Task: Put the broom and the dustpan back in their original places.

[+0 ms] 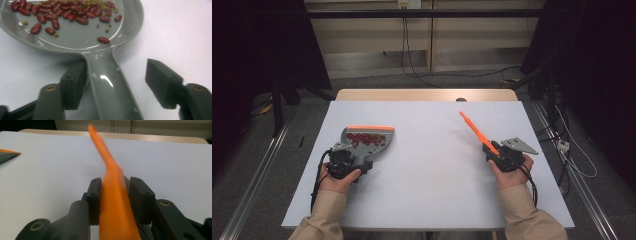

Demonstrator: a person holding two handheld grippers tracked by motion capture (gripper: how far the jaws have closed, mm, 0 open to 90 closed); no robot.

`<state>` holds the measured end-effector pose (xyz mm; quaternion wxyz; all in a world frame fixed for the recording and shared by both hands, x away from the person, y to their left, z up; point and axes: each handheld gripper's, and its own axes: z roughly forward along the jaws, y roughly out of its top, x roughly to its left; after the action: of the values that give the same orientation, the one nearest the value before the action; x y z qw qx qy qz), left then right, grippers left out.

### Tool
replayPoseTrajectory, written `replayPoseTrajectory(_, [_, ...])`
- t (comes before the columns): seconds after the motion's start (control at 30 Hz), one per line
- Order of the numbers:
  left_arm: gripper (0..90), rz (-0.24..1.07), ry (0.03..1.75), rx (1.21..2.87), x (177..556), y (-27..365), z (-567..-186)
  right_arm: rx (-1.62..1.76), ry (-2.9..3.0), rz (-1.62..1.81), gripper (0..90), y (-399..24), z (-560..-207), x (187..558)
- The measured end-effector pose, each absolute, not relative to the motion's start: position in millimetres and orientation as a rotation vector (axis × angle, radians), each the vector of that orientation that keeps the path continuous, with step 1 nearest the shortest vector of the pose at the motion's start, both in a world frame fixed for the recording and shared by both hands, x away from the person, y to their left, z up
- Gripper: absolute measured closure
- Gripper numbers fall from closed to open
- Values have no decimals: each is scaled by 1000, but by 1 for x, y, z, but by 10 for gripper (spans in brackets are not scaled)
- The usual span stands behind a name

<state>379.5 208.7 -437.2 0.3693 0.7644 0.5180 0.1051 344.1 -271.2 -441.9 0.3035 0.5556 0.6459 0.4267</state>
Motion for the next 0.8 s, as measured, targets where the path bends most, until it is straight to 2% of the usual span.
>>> replayPoseTrajectory(0.07, [286,244,1321,1965,377,209,-435,1469,1728,1205,630,-264,-442,345])
replayPoseTrajectory(0.13, [233,225,1306,1961,376,209,-434,1451,1739,1277,589,-257,-440,344])
replayPoseTrajectory(0.23, [201,203,1281,1953,373,210,-433,1416,1736,1322,524,-255,-435,341])
replayPoseTrajectory(0.4, [143,300,1200,1949,367,214,-426,1403,1759,1327,446,-268,-435,335])
replayPoseTrajectory(0.5, [129,313,1152,1924,364,215,-424,1383,1784,1338,401,-274,-436,332])
replayPoseTrajectory(0.57, [101,322,1122,1926,363,216,-422,1365,1819,1343,338,-276,-436,331])
replayPoseTrajectory(0.8, [76,323,1002,1894,357,219,-417,1314,1893,1335,250,-277,-437,325])
